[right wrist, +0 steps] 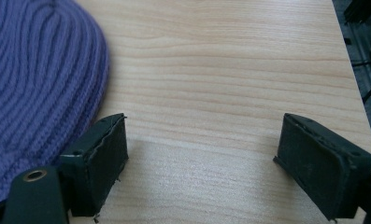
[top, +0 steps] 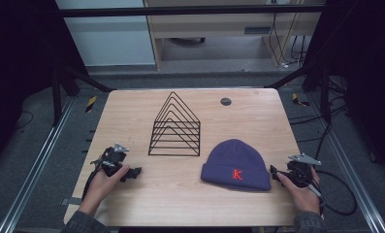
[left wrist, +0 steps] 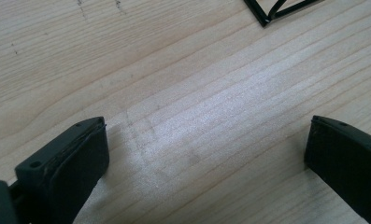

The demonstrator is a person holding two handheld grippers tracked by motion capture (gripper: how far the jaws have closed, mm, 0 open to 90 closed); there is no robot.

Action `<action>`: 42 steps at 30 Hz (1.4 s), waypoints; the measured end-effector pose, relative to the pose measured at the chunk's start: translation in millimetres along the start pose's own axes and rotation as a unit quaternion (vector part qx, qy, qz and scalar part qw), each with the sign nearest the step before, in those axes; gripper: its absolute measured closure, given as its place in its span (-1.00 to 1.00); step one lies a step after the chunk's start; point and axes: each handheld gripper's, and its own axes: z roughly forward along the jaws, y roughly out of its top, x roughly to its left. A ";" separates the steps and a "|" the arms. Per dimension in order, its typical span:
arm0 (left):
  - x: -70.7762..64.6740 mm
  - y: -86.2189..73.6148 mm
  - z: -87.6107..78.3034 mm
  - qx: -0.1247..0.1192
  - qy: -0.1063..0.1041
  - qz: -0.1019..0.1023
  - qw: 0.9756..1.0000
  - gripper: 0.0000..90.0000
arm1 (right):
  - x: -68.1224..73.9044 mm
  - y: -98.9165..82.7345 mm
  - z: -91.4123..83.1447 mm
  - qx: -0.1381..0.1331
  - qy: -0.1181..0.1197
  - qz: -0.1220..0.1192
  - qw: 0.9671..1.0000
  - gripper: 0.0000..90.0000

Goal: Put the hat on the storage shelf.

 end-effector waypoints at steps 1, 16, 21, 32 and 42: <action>-0.7 -0.7 -0.1 -0.001 0.000 -0.004 1.000 -1.00 | -1.7 0.5 0.0 -0.003 0.004 0.009 1.000 -0.61; -4.1 -4.7 -1.5 -0.010 0.002 -0.005 1.000 -1.00 | 14.9 87.1 -2.2 0.031 0.035 -0.049 0.998 -0.62; -3.9 -4.4 -1.5 -0.009 0.001 -0.003 1.000 -1.00 | 48.7 128.1 14.2 0.066 0.084 -0.101 0.989 -0.38; -3.2 -3.4 -1.0 -0.007 -0.001 0.000 1.000 -1.00 | 76.2 154.1 33.4 0.102 0.129 -0.146 0.976 -0.02; -2.3 -4.2 -1.3 -0.010 -0.005 0.006 1.000 -1.00 | 105.9 144.2 74.2 0.148 0.120 -0.172 0.966 0.08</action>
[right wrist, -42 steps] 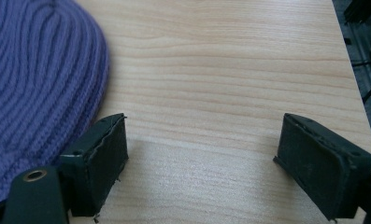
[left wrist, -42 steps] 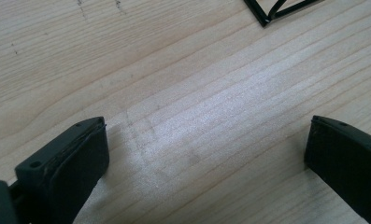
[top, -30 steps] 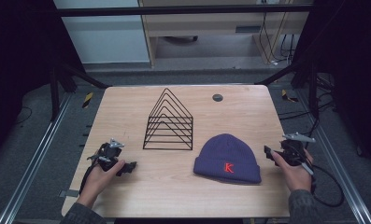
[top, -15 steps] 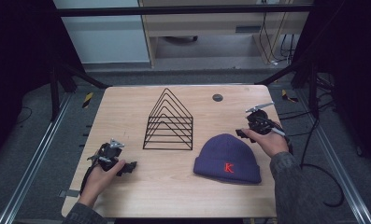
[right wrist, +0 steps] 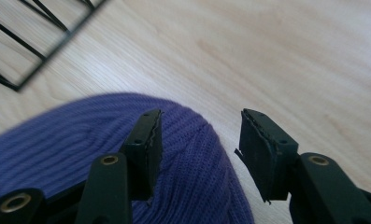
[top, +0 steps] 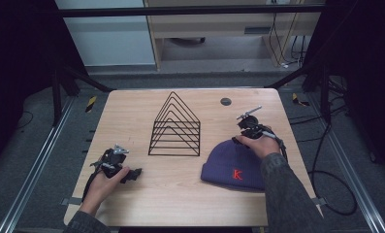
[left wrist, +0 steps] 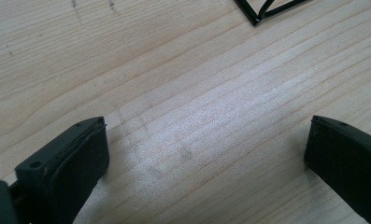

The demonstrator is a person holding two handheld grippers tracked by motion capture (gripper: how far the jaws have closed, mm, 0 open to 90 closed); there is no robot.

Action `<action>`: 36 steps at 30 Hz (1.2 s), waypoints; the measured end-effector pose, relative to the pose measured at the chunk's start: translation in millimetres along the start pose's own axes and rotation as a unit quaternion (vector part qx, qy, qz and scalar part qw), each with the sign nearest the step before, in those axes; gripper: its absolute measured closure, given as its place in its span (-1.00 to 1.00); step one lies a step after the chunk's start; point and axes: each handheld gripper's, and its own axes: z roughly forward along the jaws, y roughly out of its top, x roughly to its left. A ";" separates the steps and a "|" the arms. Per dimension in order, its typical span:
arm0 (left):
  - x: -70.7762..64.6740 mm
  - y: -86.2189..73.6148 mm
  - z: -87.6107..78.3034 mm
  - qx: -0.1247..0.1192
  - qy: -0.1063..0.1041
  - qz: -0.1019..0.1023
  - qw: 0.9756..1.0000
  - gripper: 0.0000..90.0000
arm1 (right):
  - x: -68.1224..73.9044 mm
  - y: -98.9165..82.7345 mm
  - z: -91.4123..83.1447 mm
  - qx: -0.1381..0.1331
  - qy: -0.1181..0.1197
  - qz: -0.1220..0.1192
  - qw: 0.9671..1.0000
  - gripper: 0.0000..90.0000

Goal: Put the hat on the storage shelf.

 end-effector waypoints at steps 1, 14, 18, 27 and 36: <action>0.0 -0.1 0.0 0.000 0.000 0.000 1.000 -1.00 | -0.4 -0.3 4.3 0.007 -0.003 -0.001 1.000 0.08; 0.2 0.4 0.1 0.001 -0.001 0.002 1.000 -1.00 | -0.4 -11.4 24.5 0.030 0.028 0.048 0.998 0.10; -0.3 0.8 0.3 0.003 -0.001 -0.001 1.000 -1.00 | 2.4 -10.9 22.2 0.026 0.030 0.036 0.999 0.43; -1.0 2.0 1.0 0.003 -0.003 0.002 1.000 -1.00 | 6.0 -13.6 7.4 -0.003 0.039 0.020 0.999 0.72; -0.7 1.7 0.8 0.001 -0.002 0.002 1.000 -1.00 | 18.7 -19.8 -30.4 -0.064 0.039 -0.008 0.997 0.75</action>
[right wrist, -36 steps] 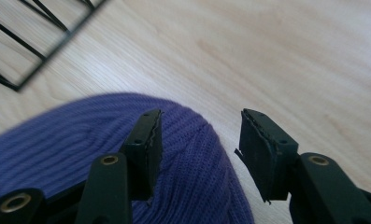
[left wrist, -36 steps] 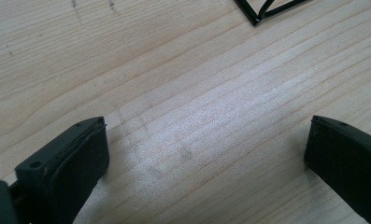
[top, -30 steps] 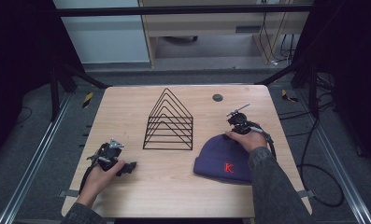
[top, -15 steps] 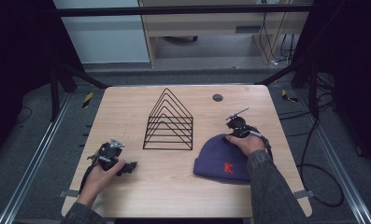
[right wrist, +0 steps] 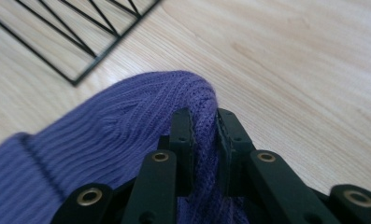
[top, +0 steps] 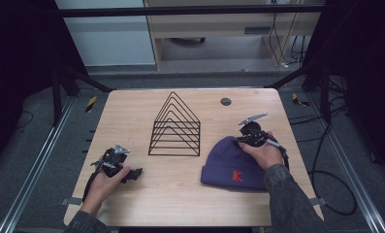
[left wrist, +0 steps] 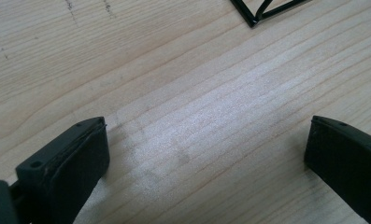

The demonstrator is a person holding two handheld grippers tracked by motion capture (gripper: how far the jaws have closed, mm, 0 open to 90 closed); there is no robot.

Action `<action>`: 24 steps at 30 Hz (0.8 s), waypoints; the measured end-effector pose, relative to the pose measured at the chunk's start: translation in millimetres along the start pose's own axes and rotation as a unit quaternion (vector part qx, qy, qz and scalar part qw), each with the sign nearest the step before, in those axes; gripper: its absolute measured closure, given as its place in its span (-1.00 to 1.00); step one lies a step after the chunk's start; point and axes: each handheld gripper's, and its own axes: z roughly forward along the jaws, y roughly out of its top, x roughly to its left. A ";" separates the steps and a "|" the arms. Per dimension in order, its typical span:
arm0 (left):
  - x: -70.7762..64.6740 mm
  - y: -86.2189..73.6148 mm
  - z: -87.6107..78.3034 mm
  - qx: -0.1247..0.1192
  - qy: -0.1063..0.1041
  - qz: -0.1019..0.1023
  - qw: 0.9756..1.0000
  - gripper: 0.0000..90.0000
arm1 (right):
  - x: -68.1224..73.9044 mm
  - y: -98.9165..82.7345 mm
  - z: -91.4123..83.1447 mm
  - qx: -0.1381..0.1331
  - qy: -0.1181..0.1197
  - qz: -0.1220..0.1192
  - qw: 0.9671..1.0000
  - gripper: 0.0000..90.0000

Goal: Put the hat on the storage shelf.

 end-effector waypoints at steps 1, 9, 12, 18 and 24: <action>0.1 -0.2 -0.1 -0.001 0.000 0.000 1.000 -1.00 | 3.2 0.4 -5.5 -0.007 0.000 0.001 1.000 0.75; -2.8 3.1 -5.2 -0.036 -0.015 0.009 0.999 -0.88 | 23.7 -4.7 -42.6 -0.077 0.003 -0.021 0.997 0.75; -4.0 4.3 -6.8 -0.048 -0.018 0.007 0.999 -0.88 | 32.6 -9.7 -53.8 -0.102 0.008 -0.021 0.995 0.75; 1.1 4.0 -9.7 -0.056 -0.017 -0.005 0.998 -0.87 | 38.0 -5.6 -69.5 -0.123 0.010 -0.031 0.992 0.76; 0.6 4.4 -15.5 -0.071 -0.019 -0.007 0.997 -0.84 | 40.3 4.8 -81.3 -0.143 0.012 -0.035 0.989 0.76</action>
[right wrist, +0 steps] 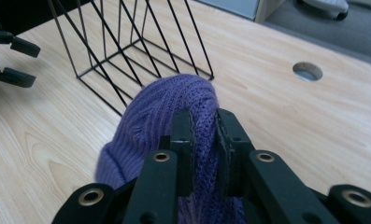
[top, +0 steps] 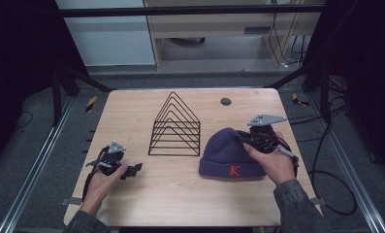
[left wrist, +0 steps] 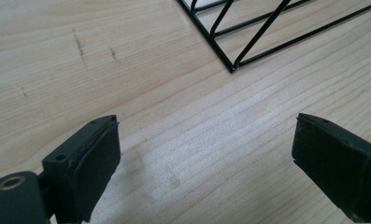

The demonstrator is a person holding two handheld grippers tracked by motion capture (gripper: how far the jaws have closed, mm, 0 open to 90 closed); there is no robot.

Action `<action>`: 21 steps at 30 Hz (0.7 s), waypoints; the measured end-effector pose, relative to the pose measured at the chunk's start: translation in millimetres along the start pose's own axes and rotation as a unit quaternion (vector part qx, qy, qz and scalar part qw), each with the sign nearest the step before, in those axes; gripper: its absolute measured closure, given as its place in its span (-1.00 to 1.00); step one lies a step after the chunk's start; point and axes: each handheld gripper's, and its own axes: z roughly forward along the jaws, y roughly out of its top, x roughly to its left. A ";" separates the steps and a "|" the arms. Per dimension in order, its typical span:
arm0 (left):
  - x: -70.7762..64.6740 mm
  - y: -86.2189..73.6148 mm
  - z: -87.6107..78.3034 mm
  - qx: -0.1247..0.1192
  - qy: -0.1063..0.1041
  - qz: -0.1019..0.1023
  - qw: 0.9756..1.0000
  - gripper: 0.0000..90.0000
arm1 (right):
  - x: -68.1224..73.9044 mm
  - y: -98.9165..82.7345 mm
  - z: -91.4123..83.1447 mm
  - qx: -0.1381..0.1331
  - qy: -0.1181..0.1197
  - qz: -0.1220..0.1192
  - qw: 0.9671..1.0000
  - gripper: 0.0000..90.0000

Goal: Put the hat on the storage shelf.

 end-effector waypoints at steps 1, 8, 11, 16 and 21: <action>-0.2 0.9 -1.3 -0.003 0.000 0.000 1.000 -0.83 | 0.2 2.1 -1.2 -0.003 -0.001 -0.001 1.000 0.76; -4.9 6.9 -11.6 -0.034 -0.010 0.009 0.999 -0.83 | -0.5 12.8 -8.4 -0.010 -0.008 -0.006 1.000 0.76; -10.0 13.2 -16.7 -0.043 -0.017 0.024 0.999 -0.82 | -3.0 19.6 -16.2 -0.017 -0.013 -0.006 1.000 0.76; -15.7 35.9 -31.1 -0.055 -0.035 0.050 0.997 -0.75 | -5.7 36.0 -30.3 -0.028 -0.022 -0.008 0.999 0.76; -11.2 62.0 -53.3 -0.083 -0.044 0.039 0.995 -0.77 | -7.5 56.9 -37.5 -0.040 -0.030 -0.012 0.999 0.76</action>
